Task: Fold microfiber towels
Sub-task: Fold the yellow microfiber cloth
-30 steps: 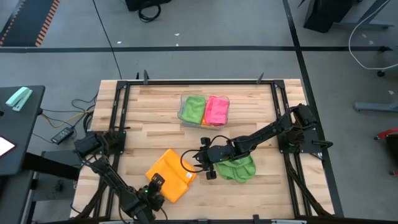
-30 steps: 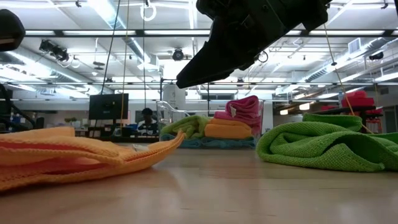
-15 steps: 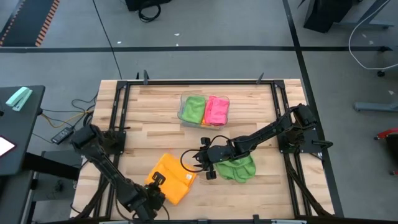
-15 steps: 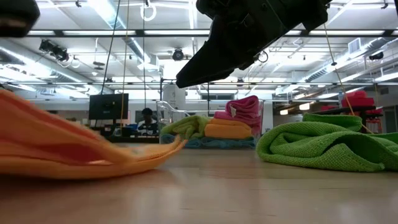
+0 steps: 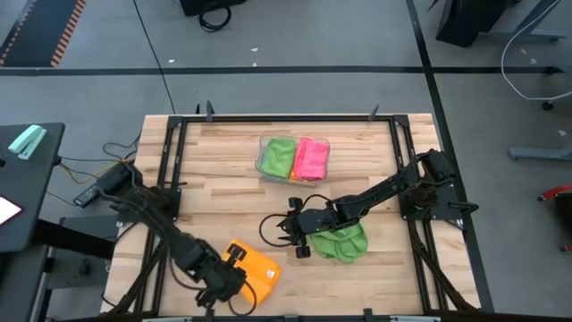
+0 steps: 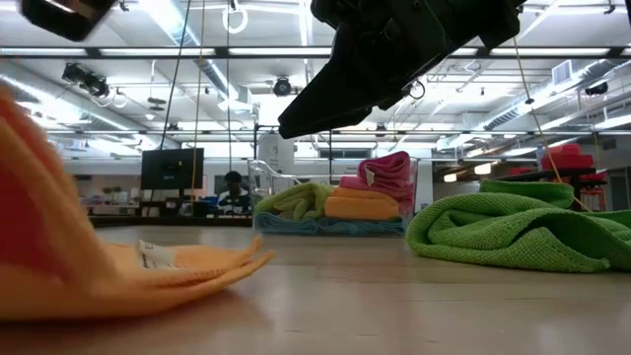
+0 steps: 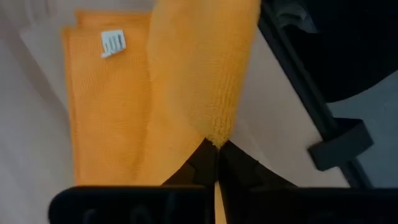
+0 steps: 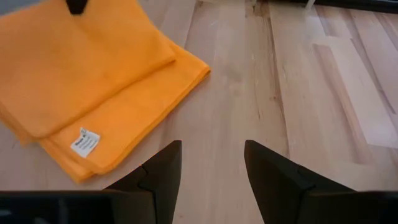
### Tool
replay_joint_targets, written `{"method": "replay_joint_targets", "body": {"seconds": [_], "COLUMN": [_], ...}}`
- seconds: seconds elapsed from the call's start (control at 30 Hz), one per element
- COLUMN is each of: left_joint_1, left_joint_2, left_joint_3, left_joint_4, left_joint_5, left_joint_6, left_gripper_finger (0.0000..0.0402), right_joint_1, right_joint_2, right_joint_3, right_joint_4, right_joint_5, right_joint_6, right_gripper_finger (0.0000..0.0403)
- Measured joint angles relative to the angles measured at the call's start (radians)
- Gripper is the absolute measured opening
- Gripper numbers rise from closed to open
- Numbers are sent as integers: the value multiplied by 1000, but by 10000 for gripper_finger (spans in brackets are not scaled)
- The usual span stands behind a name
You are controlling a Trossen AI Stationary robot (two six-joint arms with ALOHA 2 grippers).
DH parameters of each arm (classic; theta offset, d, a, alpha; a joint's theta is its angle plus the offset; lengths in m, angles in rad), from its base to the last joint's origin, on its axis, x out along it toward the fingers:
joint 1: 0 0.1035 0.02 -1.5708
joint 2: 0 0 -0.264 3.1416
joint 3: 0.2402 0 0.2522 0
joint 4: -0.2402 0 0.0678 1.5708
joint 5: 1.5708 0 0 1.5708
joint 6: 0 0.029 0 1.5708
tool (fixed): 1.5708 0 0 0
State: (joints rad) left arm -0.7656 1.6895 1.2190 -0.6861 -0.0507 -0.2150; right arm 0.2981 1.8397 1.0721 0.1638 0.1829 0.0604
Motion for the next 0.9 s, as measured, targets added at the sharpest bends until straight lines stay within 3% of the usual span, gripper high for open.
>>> {"method": "replay_joint_targets", "body": {"seconds": [0.6,0.9], "left_joint_1": [233,305], "left_joint_2": [30,98], "left_joint_3": [0,0], "left_joint_4": [7,9], "left_joint_5": [113,89], "left_joint_6": [228,287], "left_gripper_finger": [12,30], "right_joint_1": [16,26], "right_joint_2": [0,0], "right_joint_3": [0,0], "right_joint_4": [4,-11], "right_joint_5": [0,0], "right_joint_6": [6,-19], "right_gripper_finger": [183,183]}}
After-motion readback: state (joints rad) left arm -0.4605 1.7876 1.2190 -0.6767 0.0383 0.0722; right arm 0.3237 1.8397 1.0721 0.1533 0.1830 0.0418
